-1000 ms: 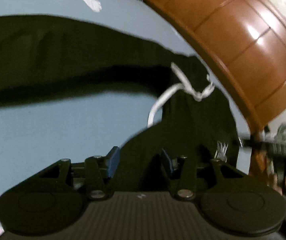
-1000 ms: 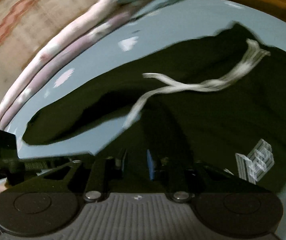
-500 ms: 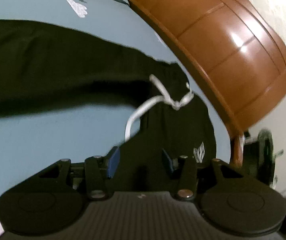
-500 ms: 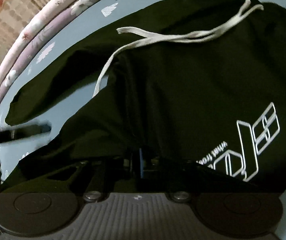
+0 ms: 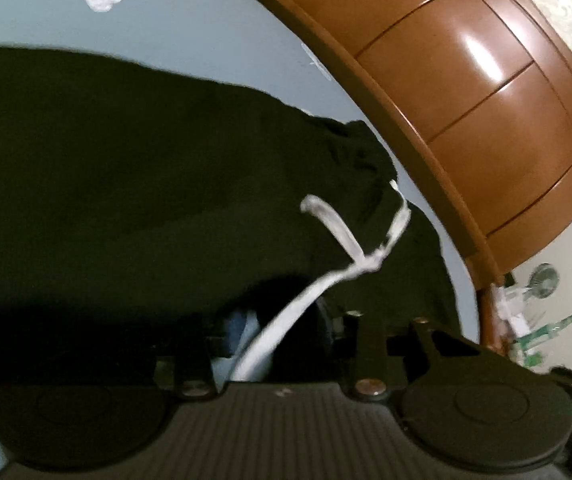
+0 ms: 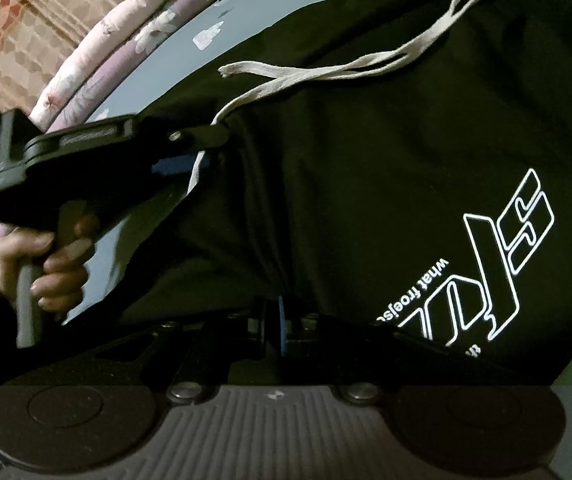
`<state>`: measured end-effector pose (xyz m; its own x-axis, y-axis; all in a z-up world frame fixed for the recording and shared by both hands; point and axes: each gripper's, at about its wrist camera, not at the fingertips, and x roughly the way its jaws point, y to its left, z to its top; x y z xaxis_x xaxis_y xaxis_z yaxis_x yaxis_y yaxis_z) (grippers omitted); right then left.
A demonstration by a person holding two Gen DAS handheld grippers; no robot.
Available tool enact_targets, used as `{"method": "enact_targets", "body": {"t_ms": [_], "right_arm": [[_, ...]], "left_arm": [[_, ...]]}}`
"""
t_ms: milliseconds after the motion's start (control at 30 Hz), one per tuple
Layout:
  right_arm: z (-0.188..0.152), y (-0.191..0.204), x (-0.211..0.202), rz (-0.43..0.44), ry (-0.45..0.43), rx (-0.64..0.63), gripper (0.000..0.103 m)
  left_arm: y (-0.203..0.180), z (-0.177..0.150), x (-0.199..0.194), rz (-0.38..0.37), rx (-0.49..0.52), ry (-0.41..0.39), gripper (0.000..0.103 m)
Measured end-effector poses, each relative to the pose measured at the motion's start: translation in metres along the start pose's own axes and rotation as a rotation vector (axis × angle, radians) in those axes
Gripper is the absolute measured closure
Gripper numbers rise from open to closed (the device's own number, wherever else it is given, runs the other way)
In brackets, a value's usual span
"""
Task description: Fold clothes
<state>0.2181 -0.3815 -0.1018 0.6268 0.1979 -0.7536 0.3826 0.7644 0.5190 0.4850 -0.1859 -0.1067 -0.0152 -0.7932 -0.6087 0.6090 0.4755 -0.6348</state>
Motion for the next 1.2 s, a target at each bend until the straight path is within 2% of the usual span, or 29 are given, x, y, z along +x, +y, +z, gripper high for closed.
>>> {"method": "enact_targets", "body": {"t_ms": [33,267,333,467,567,733,800,833,867,900,933,967,1067,1167,1200], "right_arm": [[0.000,0.000,0.001,0.003,0.000,0.004,0.098],[-0.001,-0.002,0.001,0.020,-0.009,0.016,0.098],[0.000,-0.004,0.001,0.030,-0.007,0.032,0.098],[-0.001,-0.005,0.000,0.035,-0.007,0.035,0.098],[-0.001,-0.005,0.000,0.037,-0.010,0.036,0.097],[0.001,-0.004,0.002,0.038,-0.010,0.028,0.094],[0.001,-0.002,0.002,0.035,-0.010,0.017,0.091],[0.001,0.000,0.002,0.033,-0.011,0.010,0.086],[0.000,0.002,0.000,0.037,-0.011,0.002,0.076],[0.000,0.005,0.000,0.044,-0.012,-0.010,0.070],[0.000,0.009,0.000,0.051,-0.013,-0.022,0.059],[0.000,0.015,0.000,0.045,-0.012,-0.042,0.052],[0.000,0.036,0.000,-0.032,-0.014,-0.139,0.048],[-0.001,0.043,-0.006,-0.065,-0.027,-0.185,0.036],[-0.001,0.043,-0.006,-0.067,-0.028,-0.185,0.035]], "left_arm": [[0.000,0.006,0.000,-0.007,-0.008,0.002,0.097],[-0.002,0.038,-0.022,-0.060,-0.052,-0.056,0.094],[-0.001,0.027,-0.021,-0.043,-0.038,-0.025,0.089],[0.004,0.001,-0.022,-0.029,-0.036,0.032,0.087],[0.007,-0.022,-0.029,-0.007,-0.013,0.061,0.079],[0.003,-0.055,-0.043,0.053,0.086,0.070,0.078],[-0.005,-0.063,-0.047,0.095,0.156,0.078,0.079],[-0.011,-0.067,-0.048,0.124,0.202,0.081,0.079],[-0.019,-0.071,-0.049,0.159,0.254,0.083,0.082],[-0.027,-0.074,-0.050,0.198,0.304,0.085,0.088],[-0.034,-0.077,-0.048,0.233,0.340,0.087,0.102],[-0.035,-0.076,-0.051,0.248,0.334,0.078,0.102],[-0.028,-0.058,-0.075,0.254,0.232,-0.028,0.102],[-0.013,-0.043,-0.101,0.228,0.147,-0.080,0.102],[-0.011,-0.042,-0.104,0.232,0.137,-0.084,0.101]]}}
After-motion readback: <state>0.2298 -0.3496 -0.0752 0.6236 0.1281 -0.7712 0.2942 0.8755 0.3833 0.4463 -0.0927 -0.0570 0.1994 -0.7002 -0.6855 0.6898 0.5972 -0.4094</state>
